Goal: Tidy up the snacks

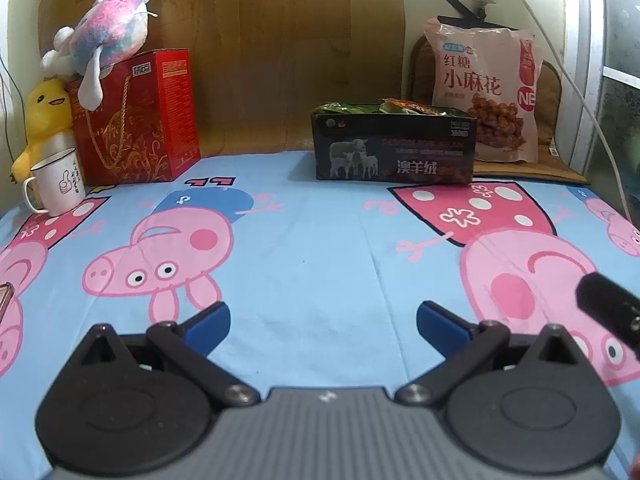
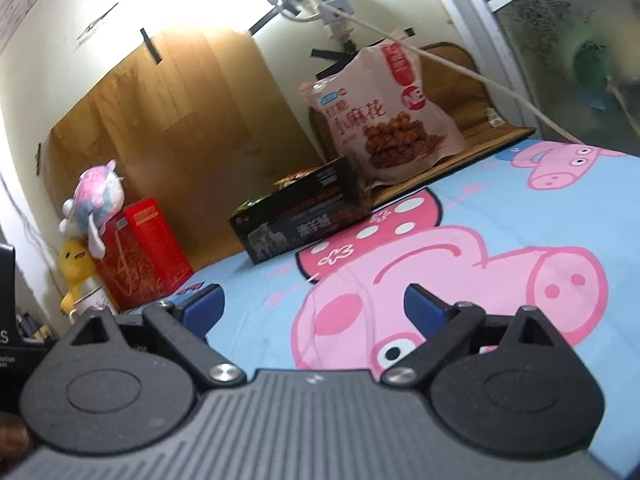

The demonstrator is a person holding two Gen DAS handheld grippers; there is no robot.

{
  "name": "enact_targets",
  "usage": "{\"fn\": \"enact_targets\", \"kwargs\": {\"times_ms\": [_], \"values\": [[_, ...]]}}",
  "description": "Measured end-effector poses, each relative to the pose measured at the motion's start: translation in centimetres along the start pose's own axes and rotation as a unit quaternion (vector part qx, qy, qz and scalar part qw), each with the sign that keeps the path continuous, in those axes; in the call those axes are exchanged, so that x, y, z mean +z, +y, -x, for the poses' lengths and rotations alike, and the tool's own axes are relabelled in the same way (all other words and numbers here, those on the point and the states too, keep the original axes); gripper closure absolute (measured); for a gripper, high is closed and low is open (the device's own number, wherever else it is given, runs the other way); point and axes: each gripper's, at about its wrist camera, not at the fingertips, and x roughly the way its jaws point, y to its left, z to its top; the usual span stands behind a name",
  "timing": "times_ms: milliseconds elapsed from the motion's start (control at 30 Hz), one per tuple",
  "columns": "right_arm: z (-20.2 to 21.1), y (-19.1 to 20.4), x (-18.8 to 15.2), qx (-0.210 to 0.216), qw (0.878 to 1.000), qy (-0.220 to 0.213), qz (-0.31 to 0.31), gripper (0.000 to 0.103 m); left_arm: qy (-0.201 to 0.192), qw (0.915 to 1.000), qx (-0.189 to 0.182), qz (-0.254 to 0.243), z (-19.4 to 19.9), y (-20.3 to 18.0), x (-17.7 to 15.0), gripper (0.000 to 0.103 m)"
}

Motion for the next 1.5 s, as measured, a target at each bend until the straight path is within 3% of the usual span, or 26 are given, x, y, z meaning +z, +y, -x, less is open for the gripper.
{"fn": "enact_targets", "kwargs": {"times_ms": [267, 533, 1033, 1500], "values": [[0.0, -1.0, 0.0, -0.033, 0.999, -0.021, -0.032, 0.005, -0.036, 0.9991, 0.024, -0.007, 0.2, -0.2, 0.1, 0.000], [-0.6, -0.7, -0.1, -0.020, 1.000, -0.001, -0.011, 0.005, -0.059, 0.9977, 0.025, -0.021, 0.7, -0.9, 0.4, 0.000], [-0.4, 0.0, 0.0, -0.012, 1.000, -0.022, 0.013, 0.005, -0.070, 0.9960, 0.037, -0.041, 0.9, -1.5, 0.5, 0.000], [-0.5, 0.0, 0.0, -0.012, 1.000, -0.019, 0.012, 0.005, -0.038, 0.9974, 0.035, -0.049, 1.0, -1.9, 0.5, 0.000]]}}
